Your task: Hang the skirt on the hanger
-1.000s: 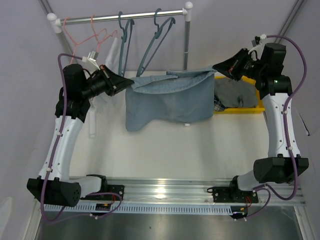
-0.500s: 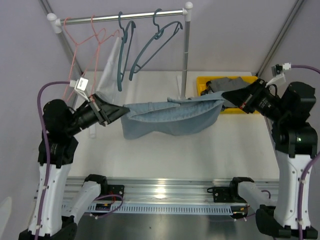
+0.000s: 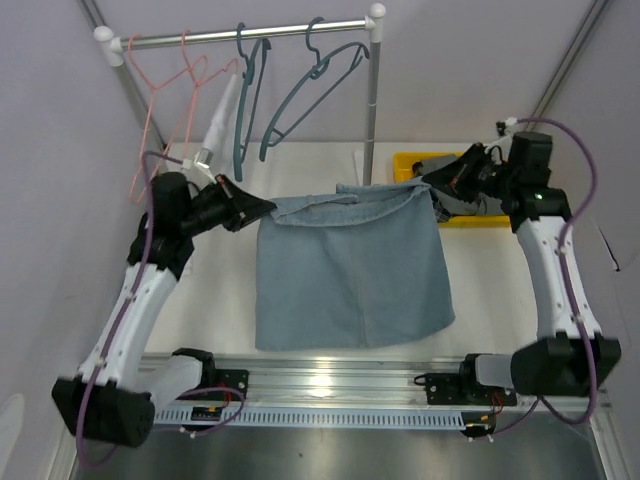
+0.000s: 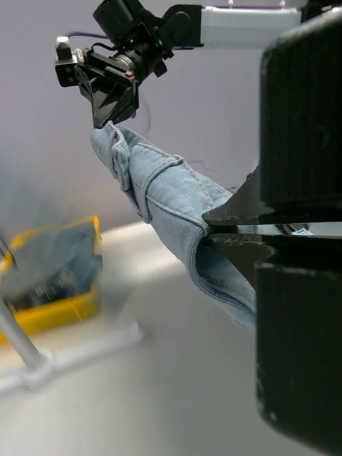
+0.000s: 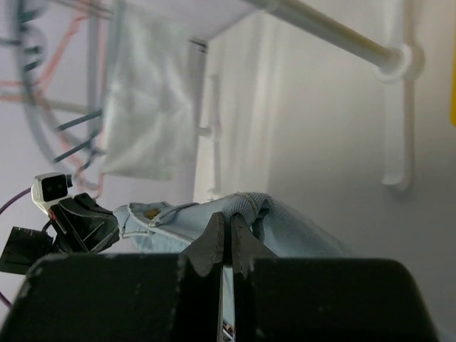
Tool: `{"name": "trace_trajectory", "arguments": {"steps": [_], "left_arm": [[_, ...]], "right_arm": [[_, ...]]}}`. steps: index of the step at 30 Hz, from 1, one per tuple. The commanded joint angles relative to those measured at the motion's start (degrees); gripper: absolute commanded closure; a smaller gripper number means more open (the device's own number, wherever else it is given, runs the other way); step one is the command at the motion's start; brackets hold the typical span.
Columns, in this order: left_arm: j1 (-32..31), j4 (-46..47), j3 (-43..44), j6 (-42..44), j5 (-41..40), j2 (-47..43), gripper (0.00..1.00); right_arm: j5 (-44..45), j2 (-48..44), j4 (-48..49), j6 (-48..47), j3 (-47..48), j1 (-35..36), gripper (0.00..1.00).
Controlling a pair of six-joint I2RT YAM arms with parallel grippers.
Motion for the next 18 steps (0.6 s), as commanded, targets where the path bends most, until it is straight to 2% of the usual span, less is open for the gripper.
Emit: {"name": "trace_trajectory", "arguments": {"steps": [1,4,7,12,18], "left_arm": [[1.1,9.3,-1.6,-0.9,-4.6,8.6,1.0],[1.2,11.6,0.5,0.0,-4.2,15.4,1.0],[1.4,9.5,5.0,1.8,-5.3,19.0,1.0],[1.5,9.4,6.4,1.9,-4.8,19.8,1.0],[1.6,9.3,3.1,3.3,-4.5,18.5,1.0]], "right_arm": [[3.5,6.5,10.4,-0.2,-2.3,-1.7,1.0],[1.4,12.2,12.5,1.1,-0.5,-1.2,1.0],[3.7,14.3,10.4,-0.2,3.6,-0.3,1.0],[3.7,14.7,9.6,-0.5,5.5,-0.3,1.0],[4.2,13.2,8.6,-1.2,2.0,-0.4,1.0]]}}
